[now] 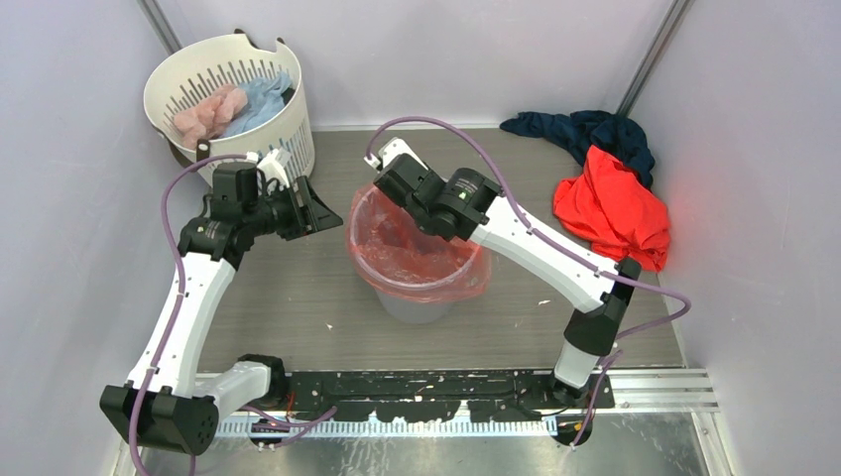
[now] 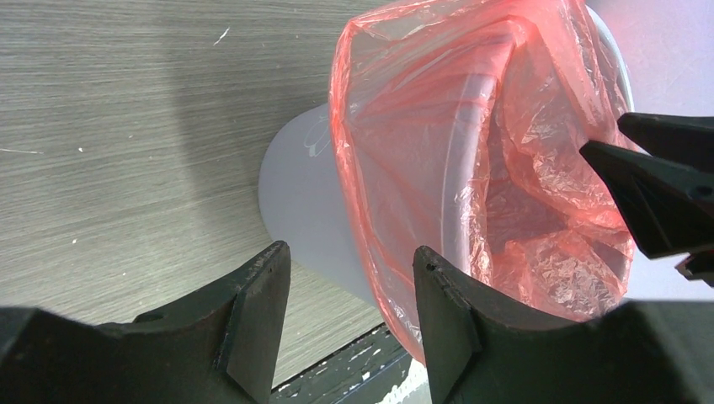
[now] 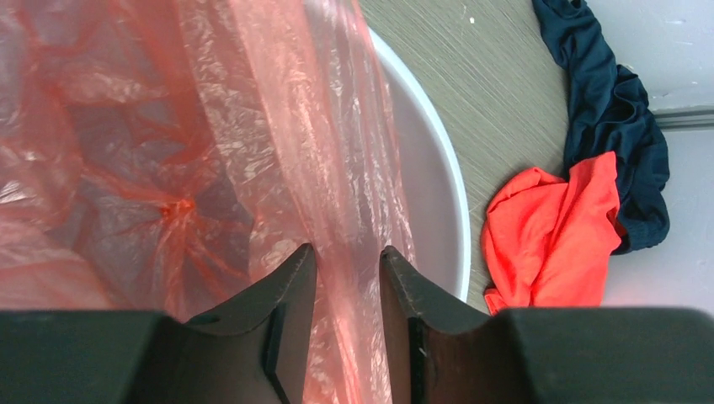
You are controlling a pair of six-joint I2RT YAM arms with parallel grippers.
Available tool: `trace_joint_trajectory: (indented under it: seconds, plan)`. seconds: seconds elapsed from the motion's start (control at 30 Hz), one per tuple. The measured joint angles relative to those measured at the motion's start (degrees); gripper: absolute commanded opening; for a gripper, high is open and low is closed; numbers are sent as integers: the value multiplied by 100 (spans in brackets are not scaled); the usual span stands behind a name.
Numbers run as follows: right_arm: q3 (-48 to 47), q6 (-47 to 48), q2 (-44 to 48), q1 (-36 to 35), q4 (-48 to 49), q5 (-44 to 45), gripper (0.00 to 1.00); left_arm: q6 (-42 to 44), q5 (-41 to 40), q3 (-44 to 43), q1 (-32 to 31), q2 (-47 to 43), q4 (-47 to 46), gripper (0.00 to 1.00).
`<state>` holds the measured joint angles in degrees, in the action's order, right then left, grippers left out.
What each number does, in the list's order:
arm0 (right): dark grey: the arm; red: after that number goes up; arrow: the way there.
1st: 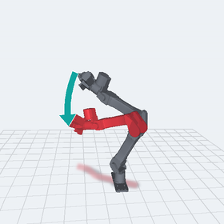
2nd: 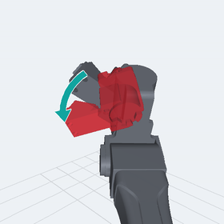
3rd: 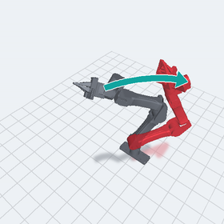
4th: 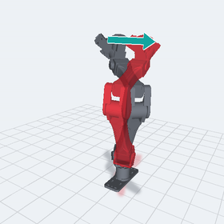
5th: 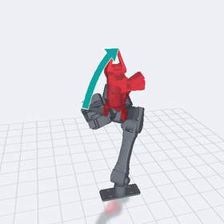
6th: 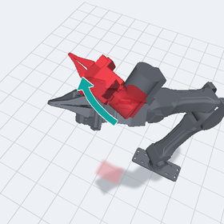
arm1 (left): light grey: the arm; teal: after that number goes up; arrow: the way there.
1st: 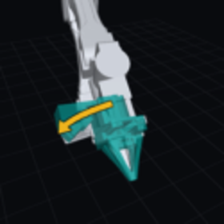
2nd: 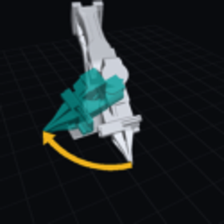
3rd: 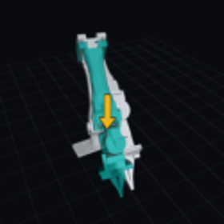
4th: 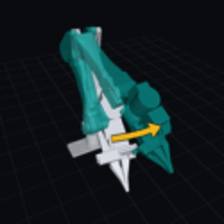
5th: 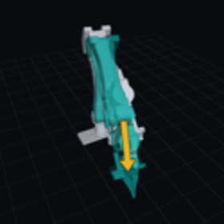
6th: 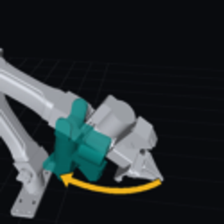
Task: Put the trash bags into the trash bin
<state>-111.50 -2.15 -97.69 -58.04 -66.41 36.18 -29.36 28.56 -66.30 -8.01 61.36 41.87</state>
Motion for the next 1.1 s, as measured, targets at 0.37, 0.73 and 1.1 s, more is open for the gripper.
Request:
trace_joint_trajectory:
  seconds: [0.37,0.73,1.1]
  plan:
    - [20,55,-72,516,83,24,10,35,0,-103,0,55,94,56]
    - [186,2,50,1132,332,-229,6,105,0,-107,0,79,131,56]
    - [234,-184,361,1821,601,-640,6,114,15,-109,0,133,127,56]
